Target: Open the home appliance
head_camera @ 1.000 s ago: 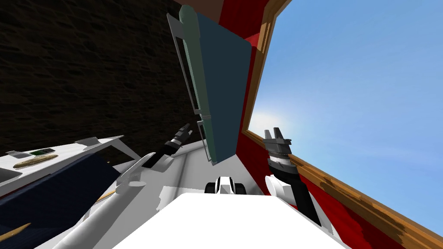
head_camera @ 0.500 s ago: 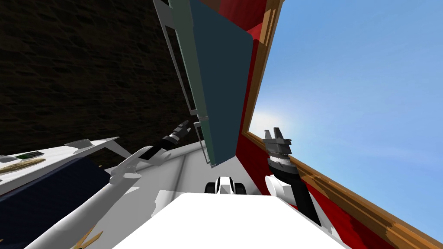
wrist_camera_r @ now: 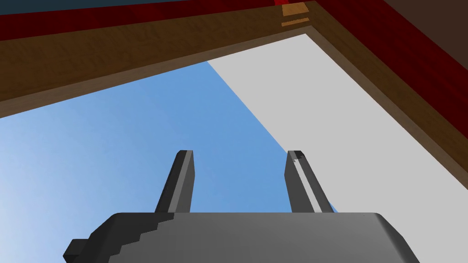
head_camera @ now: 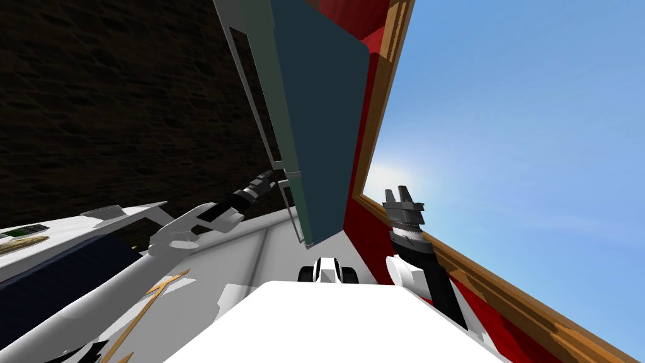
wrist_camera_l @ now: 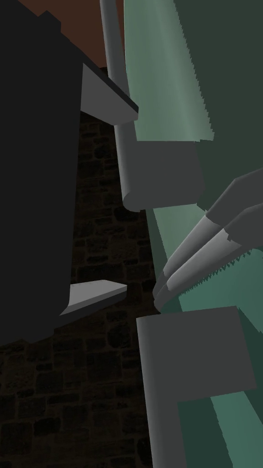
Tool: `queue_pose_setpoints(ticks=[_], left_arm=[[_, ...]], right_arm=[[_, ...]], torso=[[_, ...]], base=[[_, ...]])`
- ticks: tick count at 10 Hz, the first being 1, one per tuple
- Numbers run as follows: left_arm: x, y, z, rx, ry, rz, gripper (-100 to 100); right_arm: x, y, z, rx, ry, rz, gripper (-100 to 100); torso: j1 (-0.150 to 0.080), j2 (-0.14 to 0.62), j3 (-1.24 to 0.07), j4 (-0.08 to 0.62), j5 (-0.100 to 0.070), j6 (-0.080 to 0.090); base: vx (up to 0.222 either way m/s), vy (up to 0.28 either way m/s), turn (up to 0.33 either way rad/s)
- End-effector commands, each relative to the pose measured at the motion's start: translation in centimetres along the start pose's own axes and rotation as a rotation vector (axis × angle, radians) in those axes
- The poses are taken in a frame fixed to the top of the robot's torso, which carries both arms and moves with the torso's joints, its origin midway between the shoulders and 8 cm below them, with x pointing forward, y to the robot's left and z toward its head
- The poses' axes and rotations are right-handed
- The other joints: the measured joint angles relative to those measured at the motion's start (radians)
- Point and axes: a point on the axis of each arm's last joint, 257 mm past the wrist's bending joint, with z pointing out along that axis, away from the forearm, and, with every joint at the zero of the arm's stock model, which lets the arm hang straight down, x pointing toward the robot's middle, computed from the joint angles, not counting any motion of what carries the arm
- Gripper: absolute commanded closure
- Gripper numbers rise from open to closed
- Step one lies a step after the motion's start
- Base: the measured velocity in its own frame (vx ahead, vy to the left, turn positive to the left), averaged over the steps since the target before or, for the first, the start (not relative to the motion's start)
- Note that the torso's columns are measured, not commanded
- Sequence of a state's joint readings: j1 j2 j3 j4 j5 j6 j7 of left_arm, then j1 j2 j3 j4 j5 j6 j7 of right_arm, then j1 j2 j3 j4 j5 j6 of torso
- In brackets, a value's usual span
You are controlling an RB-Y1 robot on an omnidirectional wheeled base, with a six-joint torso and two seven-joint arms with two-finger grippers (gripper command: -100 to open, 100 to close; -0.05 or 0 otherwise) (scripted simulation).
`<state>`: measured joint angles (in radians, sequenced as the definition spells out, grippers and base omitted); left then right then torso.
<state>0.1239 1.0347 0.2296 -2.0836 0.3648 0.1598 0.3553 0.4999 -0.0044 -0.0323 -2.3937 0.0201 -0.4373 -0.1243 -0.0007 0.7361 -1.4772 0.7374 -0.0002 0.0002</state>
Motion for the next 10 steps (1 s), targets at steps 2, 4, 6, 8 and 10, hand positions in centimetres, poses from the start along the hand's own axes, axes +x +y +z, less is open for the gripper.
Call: queue_pose_setpoints(ticks=[2, 4, 6, 8, 10], left_arm=[[-1.6, -1.3, 0.9, -0.022, -0.002, 0.024, -100], [-2.4, -2.2, 1.4, -0.031, -0.006, 0.035, -100], [-3.1, -3.2, 1.8, -0.038, -0.010, 0.042, -100], [-2.9, -2.8, 1.7, -0.036, -0.008, 0.040, -100], [-1.5, -3.7, 1.6, -0.015, 0.025, 0.037, 100]], right_arm=[[0.0, 0.0, 0.0, 0.000, 0.000, 0.000, 0], [0.0, 0.0, 0.0, 0.000, 0.000, 0.000, 0], [0.0, 0.0, 0.0, 0.000, 0.000, 0.000, 0], [0.0, 0.0, 0.0, 0.000, 0.000, 0.000, 0], [0.0, 0.0, 0.0, 0.000, 0.000, 0.000, 0]], torso=[[0.001, 0.004, 0.002, 0.001, 0.000, 0.000], [0.001, 0.002, 0.001, 0.001, 0.000, 0.000], [0.001, 0.001, 0.001, 0.000, 0.000, 0.000], [0.002, 0.004, 0.003, 0.001, 0.001, 0.000], [0.003, 0.002, 0.001, -0.001, 0.002, 0.000]], base=[[0.061, -0.027, 0.002], [0.084, -0.029, 0.004], [0.076, -0.019, 0.002], [0.019, -0.004, 0.001], [0.010, 0.091, -0.004]])
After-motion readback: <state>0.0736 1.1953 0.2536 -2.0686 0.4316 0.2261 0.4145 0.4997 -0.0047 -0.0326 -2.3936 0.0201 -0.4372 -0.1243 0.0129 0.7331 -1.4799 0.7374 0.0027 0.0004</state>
